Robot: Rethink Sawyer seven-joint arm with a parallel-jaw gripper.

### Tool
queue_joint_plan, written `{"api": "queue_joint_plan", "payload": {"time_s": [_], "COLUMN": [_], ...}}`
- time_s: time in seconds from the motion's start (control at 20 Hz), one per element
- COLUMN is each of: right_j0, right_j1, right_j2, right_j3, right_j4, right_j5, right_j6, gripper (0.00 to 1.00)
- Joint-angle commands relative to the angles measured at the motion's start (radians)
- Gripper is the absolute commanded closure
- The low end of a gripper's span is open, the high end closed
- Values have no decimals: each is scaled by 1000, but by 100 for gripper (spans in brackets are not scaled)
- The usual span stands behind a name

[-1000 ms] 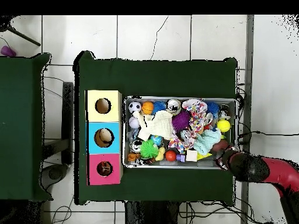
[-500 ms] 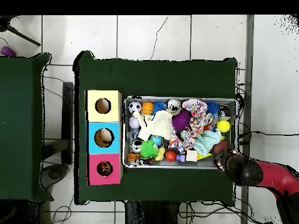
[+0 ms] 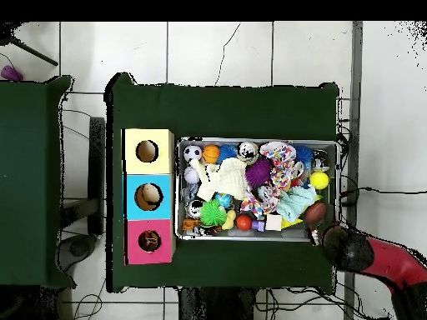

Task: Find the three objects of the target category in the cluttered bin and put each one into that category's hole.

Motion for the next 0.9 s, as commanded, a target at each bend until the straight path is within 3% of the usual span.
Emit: {"api": "queue_joint_plan", "payload": {"time_s": [0.05,0.5,0.75,0.9], "right_j0": [59,94,150,149], "right_j1": [6,3,8,44], "right_j2": [-135,-235,-314,-321], "right_j3": [-57,-10,5,6], "right_j4": [110,254,344,386], "right_j5": [-56,-91,-87,-99], "right_j6": [383,528,614,617], "gripper": [0,0,0,0]}}
